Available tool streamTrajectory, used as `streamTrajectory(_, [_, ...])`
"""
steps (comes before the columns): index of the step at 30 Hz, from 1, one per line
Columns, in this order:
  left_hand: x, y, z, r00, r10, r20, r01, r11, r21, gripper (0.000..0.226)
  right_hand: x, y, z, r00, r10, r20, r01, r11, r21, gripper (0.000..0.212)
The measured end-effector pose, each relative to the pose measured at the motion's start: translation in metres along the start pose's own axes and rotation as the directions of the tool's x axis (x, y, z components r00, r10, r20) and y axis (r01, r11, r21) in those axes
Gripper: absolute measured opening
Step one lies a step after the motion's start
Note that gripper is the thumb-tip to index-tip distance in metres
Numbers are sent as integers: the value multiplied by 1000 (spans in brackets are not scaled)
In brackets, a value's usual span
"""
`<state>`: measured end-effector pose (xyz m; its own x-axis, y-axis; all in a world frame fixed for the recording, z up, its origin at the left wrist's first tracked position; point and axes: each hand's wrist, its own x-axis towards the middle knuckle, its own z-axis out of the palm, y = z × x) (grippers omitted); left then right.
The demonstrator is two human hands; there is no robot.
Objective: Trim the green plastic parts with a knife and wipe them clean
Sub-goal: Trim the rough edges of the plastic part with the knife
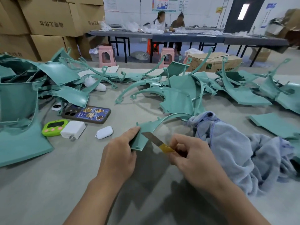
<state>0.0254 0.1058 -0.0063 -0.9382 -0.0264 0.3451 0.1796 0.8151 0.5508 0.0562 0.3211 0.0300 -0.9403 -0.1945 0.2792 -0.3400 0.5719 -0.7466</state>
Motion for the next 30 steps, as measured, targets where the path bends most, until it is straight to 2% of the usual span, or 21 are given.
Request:
streamTrajectory(3, [0, 2, 1, 999, -34, -9, 34, 999, -2, 73, 0, 3, 0, 999, 23, 31, -23, 1000, 3, 19])
streamTrajectory(5, [0, 3, 2, 1000, -13, -11, 13, 1000, 15, 75, 5, 6, 2, 998, 66, -1, -66, 997, -48, 20])
streamTrajectory(7, [0, 3, 2, 1000, 0, -3, 0, 1000, 22, 76, 15, 13, 2, 983, 148, -109, -162, 977, -136, 20])
streamTrajectory(9, [1, 4, 3, 1000, 3, 2, -3, 1000, 20, 76, 28, 22, -2, 933, 243, -267, -297, 937, -186, 22])
streamTrajectory(12, [1, 6, 3, 1000, -10, -3, 10, 1000, 21, 74, 36, 30, -8, 855, 314, -413, -408, 899, -161, 28])
streamTrajectory(14, [0, 6, 2, 1000, -9, 0, 9, 1000, 26, 74, 30, 29, -6, 889, 258, -379, -317, 943, -100, 25])
streamTrajectory(16, [-1, 6, 1, 1000, -1, 6, 1, 999, 32, 76, 20, 19, 3, 967, 158, -201, -161, 987, 2, 18])
streamTrajectory(17, [-1, 6, 1, 1000, -3, 6, 3, 999, 34, 77, 16, 15, 7, 986, 125, -107, -123, 992, 23, 16])
streamTrajectory(18, [-1, 6, 1, 1000, -5, 6, 5, 999, 35, 77, 15, 15, 9, 990, 121, -72, -122, 993, -4, 15])
streamTrajectory(19, [-1, 5, 1, 1000, -4, 4, 4, 999, 36, 77, 17, 17, 8, 982, 149, -112, -156, 986, -56, 15])
streamTrajectory(21, [-1, 5, 1, 1000, 3, 2, -3, 999, 35, 76, 27, 25, -2, 921, 256, -293, -304, 944, -129, 18])
streamTrajectory(23, [0, 5, 1, 1000, 6, 2, -7, 1000, 21, 77, 31, 29, -12, 853, 345, -392, -411, 906, -97, 18])
streamTrajectory(24, [0, 5, 1, 1000, 6, 0, -6, 1000, 15, 77, 30, 29, -13, 847, 348, -401, -402, 914, -56, 18])
streamTrajectory(26, [0, 4, 1, 1000, 5, -9, -5, 1000, 8, 78, 24, 25, -8, 897, 298, -327, -291, 954, 72, 22])
streamTrajectory(28, [-1, 2, 1, 1000, 11, -14, -11, 1000, -3, 79, 17, 16, 3, 962, 202, -182, -170, 970, 175, 24])
streamTrajectory(30, [0, 0, 1, 1000, 19, -12, -20, 1000, -19, 79, 17, 15, 8, 979, 157, -130, -144, 984, 108, 19])
